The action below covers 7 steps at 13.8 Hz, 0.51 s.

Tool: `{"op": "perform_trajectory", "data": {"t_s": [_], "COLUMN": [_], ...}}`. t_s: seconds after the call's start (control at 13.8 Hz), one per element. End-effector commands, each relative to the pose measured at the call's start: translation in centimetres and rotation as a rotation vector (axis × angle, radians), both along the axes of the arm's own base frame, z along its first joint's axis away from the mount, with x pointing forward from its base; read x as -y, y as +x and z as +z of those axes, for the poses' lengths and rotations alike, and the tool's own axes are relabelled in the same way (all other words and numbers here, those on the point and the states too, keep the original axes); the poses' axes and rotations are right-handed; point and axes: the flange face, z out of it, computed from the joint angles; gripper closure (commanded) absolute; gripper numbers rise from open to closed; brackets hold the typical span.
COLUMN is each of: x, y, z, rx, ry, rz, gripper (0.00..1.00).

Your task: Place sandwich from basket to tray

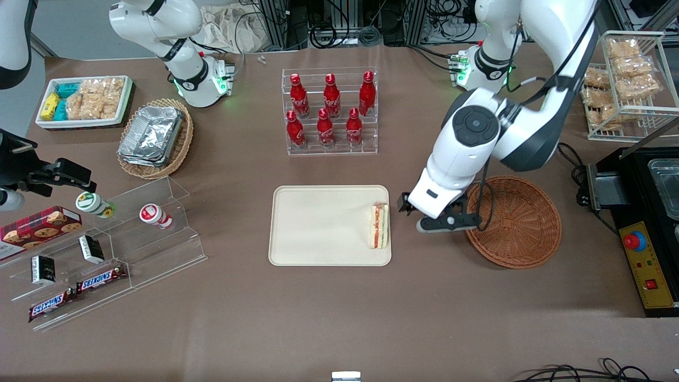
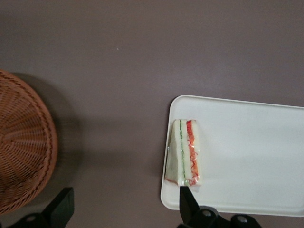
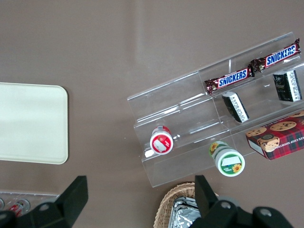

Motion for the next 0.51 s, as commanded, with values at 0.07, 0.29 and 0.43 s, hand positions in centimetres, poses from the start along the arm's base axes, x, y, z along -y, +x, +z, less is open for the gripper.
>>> {"op": "perform_trajectory", "data": {"t_s": [0.07, 0.29, 0.43], "x": [-8.2, -14.4, -18.2], "y": [-0.3, -2.0, -3.0], "z": [7.8, 12.6, 14.9], "rx": [-0.075, -0.177, -0.168], "ry": [-0.031, 0.011, 0.024], "rz": [-0.060, -0.106, -0.085], "gripper": [0.00, 0.00, 0.00]}}
